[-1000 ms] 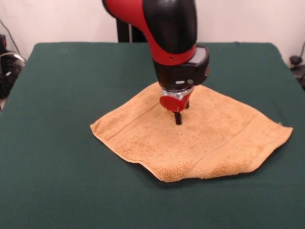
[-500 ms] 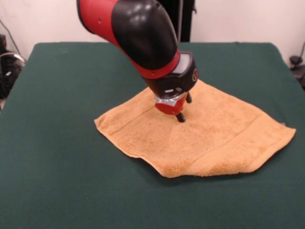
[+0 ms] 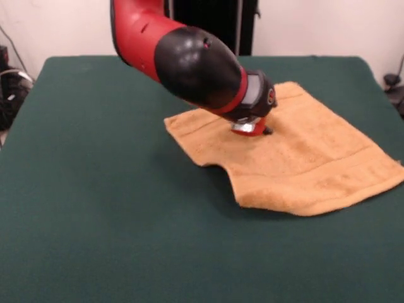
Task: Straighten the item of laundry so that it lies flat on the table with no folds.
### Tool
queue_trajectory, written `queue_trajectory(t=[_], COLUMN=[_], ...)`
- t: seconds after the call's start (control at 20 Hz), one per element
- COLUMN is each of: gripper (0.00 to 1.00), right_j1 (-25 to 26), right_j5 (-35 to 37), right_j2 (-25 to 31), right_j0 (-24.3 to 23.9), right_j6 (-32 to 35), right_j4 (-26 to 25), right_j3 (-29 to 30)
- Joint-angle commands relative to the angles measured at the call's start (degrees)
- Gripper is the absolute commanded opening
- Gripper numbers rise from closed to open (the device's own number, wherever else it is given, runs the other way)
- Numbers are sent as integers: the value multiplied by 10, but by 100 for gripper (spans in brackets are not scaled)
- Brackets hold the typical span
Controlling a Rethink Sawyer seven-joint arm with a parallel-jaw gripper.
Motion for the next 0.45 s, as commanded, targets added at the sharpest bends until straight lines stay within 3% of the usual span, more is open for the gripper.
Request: queue_trajectory(t=[0.05, 0.35, 0.4, 0.45], gripper=[100, 100, 100, 100], right_j1=[146, 140, 135, 125], right_j5=[50, 39, 17, -64], right_j2=[119, 104, 94, 82], right_j0=[56, 78, 88, 107], right_j6=[52, 77, 92, 112], right_j4=[-45, -9, 1, 33], right_j3=[102, 110, 112, 125])
